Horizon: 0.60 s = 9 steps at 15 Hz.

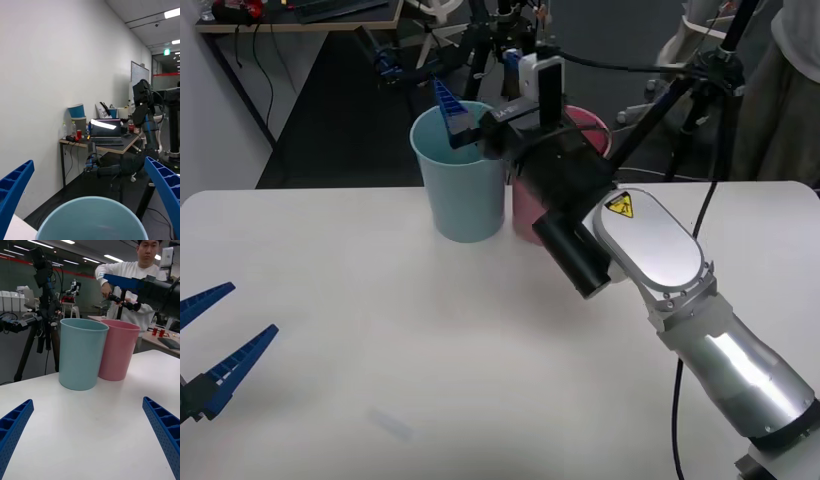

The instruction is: Grasp the object on the table and drop it into the matching bin: aluminum can to the light blue bin, PET bottle to the pink bin.

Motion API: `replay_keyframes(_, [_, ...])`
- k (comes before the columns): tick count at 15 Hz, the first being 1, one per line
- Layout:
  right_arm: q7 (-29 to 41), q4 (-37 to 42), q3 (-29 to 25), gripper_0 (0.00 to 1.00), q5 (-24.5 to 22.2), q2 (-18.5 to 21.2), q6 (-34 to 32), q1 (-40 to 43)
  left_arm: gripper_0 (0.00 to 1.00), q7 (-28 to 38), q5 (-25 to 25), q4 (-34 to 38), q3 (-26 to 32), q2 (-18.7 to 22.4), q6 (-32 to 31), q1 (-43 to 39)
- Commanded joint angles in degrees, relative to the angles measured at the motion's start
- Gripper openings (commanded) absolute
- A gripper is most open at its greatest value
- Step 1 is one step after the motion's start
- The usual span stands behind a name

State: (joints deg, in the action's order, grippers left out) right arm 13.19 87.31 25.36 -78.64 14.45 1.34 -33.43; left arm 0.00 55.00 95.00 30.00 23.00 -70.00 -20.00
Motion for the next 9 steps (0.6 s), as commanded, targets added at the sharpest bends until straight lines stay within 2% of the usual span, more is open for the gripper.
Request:
replay_keyframes(1, [1.13,8.49,-0.75,1.00,1.21,4.53,-1.78,6.53,1.00,0.00,0.00,0.00,0.00,0.00,0.00,0.00])
replay_keyframes(5, [0.96,14.38,-11.30,1.00,2.71,7.35,-16.63,17.26,1.00,0.00,0.00,0.00,0.00,0.00,0.00,0.00])
replay_keyframes(9, [-1.06,16.31,-21.58,1.00,4.11,9.37,-29.46,25.96,1.00,0.00,0.00,0.00,0.00,0.00,0.00,0.00])
